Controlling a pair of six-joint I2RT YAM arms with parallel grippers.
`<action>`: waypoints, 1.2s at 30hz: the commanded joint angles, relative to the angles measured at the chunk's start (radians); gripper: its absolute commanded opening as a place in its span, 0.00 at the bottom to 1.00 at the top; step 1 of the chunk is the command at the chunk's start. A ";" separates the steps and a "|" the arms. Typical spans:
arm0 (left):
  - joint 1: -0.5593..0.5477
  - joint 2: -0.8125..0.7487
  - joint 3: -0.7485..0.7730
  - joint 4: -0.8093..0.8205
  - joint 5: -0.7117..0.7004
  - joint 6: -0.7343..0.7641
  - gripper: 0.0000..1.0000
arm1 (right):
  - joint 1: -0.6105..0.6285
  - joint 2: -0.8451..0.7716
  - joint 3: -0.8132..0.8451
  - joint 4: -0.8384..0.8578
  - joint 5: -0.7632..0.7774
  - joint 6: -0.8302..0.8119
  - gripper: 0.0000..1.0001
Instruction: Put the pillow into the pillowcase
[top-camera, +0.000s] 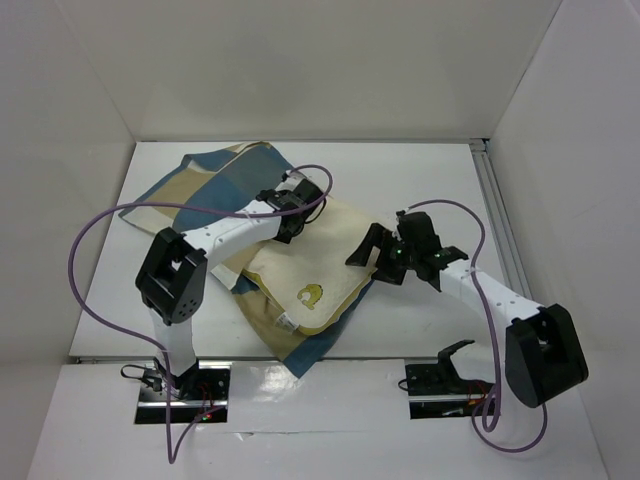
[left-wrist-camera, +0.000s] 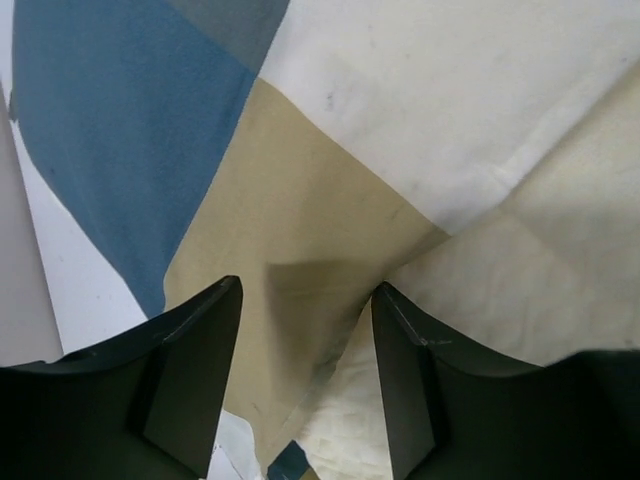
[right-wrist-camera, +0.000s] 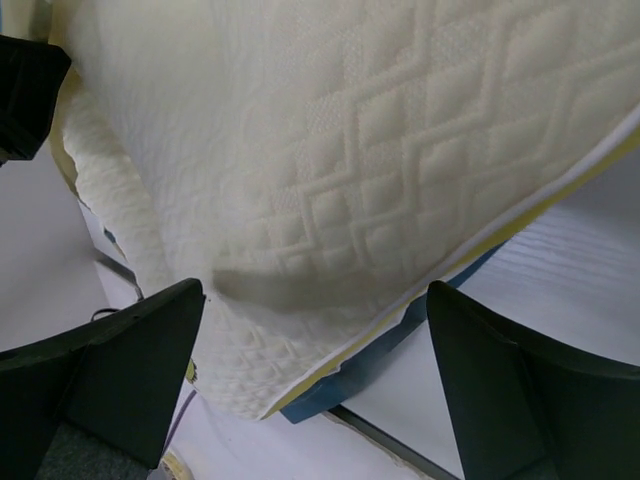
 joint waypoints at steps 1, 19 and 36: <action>0.000 0.022 0.026 -0.044 -0.098 0.021 0.66 | 0.003 0.023 0.002 0.104 -0.044 0.013 1.00; -0.038 -0.174 0.369 0.020 0.716 0.054 0.00 | 0.129 0.180 0.470 0.082 0.069 -0.127 0.00; -0.011 -0.194 0.216 -0.047 0.651 -0.142 0.00 | 0.154 0.200 0.110 0.229 0.138 -0.096 0.00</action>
